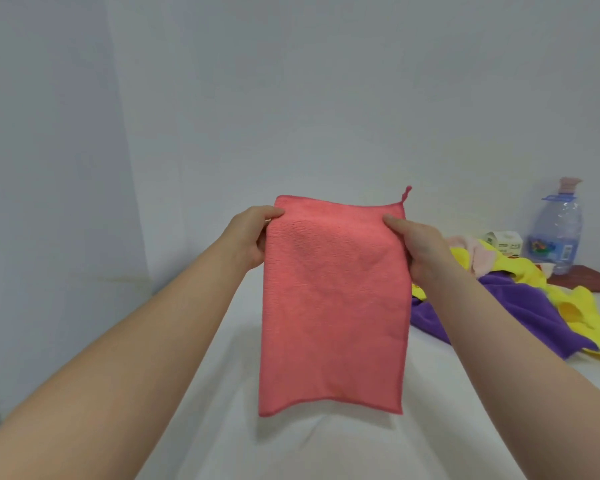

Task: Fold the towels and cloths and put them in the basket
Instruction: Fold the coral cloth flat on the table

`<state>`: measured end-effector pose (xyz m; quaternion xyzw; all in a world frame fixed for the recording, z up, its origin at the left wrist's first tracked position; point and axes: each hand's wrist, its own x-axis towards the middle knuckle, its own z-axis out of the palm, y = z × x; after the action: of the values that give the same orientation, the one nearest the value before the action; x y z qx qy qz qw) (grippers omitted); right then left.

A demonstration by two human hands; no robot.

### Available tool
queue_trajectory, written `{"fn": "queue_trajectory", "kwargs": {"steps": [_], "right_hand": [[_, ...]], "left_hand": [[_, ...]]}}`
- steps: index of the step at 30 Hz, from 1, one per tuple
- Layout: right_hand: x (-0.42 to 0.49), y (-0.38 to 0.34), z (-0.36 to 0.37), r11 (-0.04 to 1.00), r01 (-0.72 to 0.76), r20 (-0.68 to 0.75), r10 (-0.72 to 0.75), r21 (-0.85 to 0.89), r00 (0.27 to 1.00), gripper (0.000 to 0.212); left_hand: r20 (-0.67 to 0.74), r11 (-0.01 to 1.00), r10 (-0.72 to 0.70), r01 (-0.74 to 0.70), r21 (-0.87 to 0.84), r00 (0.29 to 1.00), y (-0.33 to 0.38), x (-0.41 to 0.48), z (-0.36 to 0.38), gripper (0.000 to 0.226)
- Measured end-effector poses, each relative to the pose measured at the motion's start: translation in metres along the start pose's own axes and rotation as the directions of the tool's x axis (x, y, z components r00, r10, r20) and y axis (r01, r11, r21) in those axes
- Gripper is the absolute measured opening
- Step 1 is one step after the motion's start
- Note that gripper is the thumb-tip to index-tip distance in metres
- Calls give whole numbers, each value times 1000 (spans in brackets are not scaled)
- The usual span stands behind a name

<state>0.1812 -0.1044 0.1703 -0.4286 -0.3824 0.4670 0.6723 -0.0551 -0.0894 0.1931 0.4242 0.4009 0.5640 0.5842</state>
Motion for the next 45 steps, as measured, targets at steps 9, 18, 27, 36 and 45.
{"fn": "queue_trajectory", "kwargs": {"steps": [9, 18, 27, 36, 45], "right_hand": [[32, 53, -23, 587, 177, 73, -196, -790, 978, 12], [54, 120, -32, 881, -126, 9, 146, -456, 989, 28], [44, 117, -39, 974, -211, -49, 207, -85, 977, 46], [-13, 124, -61, 901, -341, -61, 338, -266, 939, 18], [-41, 122, -67, 602, -142, 54, 294, -786, 954, 19]], "left_hand": [[-74, 679, 282, -145, 720, 956, -61, 39, -30, 10], [-145, 903, 60, 8, 429, 988, -117, 64, -31, 13], [-183, 988, -68, 92, 126, 981, -124, 59, -35, 21], [-83, 899, -66, 96, 428, 994, -138, 12, -50, 21], [96, 767, -179, 77, 638, 979, -153, -13, -75, 24]]}}
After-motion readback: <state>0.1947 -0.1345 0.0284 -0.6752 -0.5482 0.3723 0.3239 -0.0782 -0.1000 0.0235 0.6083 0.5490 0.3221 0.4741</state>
